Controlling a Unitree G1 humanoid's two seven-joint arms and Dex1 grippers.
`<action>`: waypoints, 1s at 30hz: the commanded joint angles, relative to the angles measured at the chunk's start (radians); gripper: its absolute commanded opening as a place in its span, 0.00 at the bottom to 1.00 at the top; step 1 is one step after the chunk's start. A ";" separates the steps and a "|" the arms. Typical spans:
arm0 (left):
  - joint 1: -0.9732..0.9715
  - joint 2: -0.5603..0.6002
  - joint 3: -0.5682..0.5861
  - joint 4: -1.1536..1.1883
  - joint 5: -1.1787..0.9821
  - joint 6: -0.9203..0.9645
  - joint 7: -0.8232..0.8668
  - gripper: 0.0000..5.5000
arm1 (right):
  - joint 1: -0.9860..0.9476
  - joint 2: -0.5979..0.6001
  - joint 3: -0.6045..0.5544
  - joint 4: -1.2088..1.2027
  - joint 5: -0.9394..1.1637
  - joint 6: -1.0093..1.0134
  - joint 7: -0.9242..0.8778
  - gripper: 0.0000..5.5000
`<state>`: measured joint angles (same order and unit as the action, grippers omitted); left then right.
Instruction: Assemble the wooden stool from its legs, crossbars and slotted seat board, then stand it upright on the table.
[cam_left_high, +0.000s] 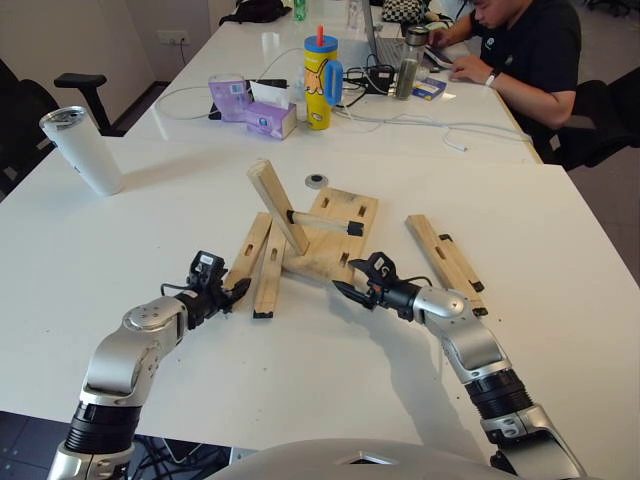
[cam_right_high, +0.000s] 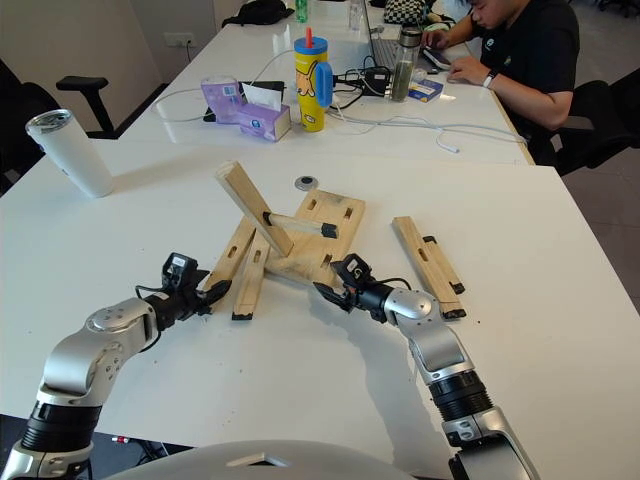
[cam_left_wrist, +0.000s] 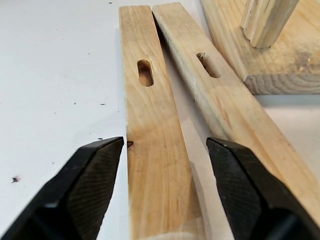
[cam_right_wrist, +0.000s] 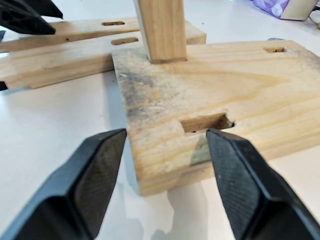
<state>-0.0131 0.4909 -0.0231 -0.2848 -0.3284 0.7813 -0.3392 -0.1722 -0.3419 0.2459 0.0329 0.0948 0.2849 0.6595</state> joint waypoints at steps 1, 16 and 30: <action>-0.012 -0.002 -0.025 0.030 0.054 -0.009 0.014 0.55 | -0.002 -0.005 0.002 -0.019 -0.005 0.009 0.004 0.54; -0.007 -0.036 -0.013 0.066 0.117 -0.080 0.022 0.37 | -0.010 -0.010 0.003 -0.025 -0.004 0.016 0.008 0.54; -0.132 -0.111 0.197 0.093 0.150 -0.324 0.168 0.37 | -0.086 0.048 -0.217 -0.222 0.502 0.567 0.090 0.54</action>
<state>-0.1014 0.3919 0.1420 -0.1807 -0.1813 0.4954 -0.1934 -0.2041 -0.3115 0.1054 -0.1610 0.4915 0.7524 0.7613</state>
